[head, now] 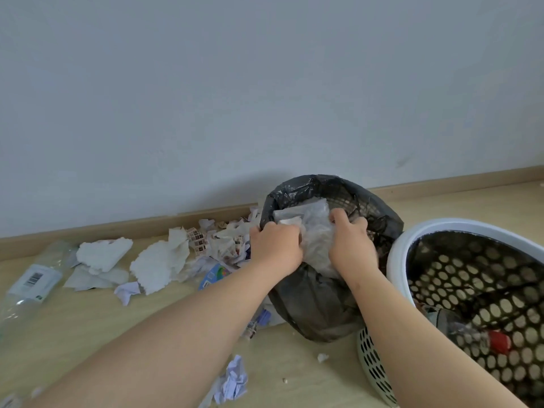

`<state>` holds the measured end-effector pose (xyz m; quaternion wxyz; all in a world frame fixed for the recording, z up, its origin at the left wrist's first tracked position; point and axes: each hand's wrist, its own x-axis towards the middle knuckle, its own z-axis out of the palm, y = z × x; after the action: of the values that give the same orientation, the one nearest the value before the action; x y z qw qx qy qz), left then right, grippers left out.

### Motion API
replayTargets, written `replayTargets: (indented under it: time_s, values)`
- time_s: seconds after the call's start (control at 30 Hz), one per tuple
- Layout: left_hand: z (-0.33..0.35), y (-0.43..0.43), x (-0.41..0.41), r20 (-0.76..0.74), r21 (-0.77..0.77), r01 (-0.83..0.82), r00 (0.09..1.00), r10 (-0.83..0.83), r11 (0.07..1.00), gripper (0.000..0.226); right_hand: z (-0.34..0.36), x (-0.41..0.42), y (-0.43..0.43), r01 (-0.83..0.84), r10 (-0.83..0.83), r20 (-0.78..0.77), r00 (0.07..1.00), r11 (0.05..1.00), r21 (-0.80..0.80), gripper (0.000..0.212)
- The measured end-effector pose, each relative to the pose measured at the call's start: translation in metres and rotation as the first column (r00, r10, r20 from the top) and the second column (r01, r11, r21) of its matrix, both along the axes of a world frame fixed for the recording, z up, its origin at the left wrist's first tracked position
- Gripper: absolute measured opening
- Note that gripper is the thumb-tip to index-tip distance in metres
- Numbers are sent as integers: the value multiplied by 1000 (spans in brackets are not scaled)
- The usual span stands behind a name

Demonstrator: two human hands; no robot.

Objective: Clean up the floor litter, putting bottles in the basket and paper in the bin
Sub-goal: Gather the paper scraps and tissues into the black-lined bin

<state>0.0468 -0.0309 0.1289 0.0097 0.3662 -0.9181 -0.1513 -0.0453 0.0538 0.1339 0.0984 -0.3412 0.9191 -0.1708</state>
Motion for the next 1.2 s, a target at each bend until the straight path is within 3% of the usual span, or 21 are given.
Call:
replayTargets:
  time_s: [0.1, 0.23, 0.3, 0.37, 0.43, 0.53, 0.6, 0.73, 0.83, 0.9, 0.97, 1.03, 1.1, 1.2]
  values:
    - [-10, 4, 5, -151, 88, 25, 988, -12, 996, 17, -12, -1, -4, -91, 83, 148, 986, 995, 49, 52]
    - [-22, 6, 19, -419, 128, -59, 902, 108, 990, 26, -14, 1, -14, -193, 127, 451, 883, 976, 101, 53]
    - [-26, 8, 30, -473, 81, -157, 863, 177, 984, 26, -13, 6, -17, -273, 157, 510, 845, 949, 160, 53]
    - [-26, 9, 36, -465, 158, -192, 851, 244, 969, 31, -17, 8, -16, -293, 147, 481, 864, 924, 244, 60]
    - [-23, 7, 39, -436, 291, -175, 851, 293, 941, 34, -30, 4, -14, -225, 80, 383, 920, 910, 349, 67]
    - [-20, 4, 42, -422, 387, -167, 843, 335, 907, 33, -38, -1, -12, -154, 89, 159, 983, 871, 466, 43]
    - [-17, 2, 46, -407, 433, -118, 859, 310, 894, 35, -38, 0, -13, -97, 63, 91, 994, 889, 447, 32]
    - [-10, -7, 58, -401, 591, -32, 856, 327, 806, 34, -38, 6, -21, -46, 27, 52, 998, 912, 408, 30]
    - [-9, -13, 67, -390, 608, 3, 872, 295, 794, 33, -29, 8, -22, -47, 45, 15, 999, 918, 395, 31]
    - [-9, -19, 73, -395, 581, -11, 871, 294, 814, 33, -20, 8, -19, 14, 24, -138, 990, 962, 273, 31]
    - [-9, -25, 80, -400, 565, -55, 854, 331, 823, 34, -10, 12, -19, 42, -30, -295, 955, 999, 34, 28]
    - [-11, -31, 89, -398, 555, -104, 838, 373, 825, 32, -5, 24, -24, -94, 19, -393, 919, 981, -171, 26]
    - [-16, -36, 100, -371, 551, -139, 842, 391, 823, 27, -1, 45, -31, -321, 143, -508, 849, 904, -281, 23]
    - [-32, -43, 119, -288, 540, -191, 873, 394, 820, 23, -6, 86, -32, -625, 319, -685, 655, 738, -255, 16]
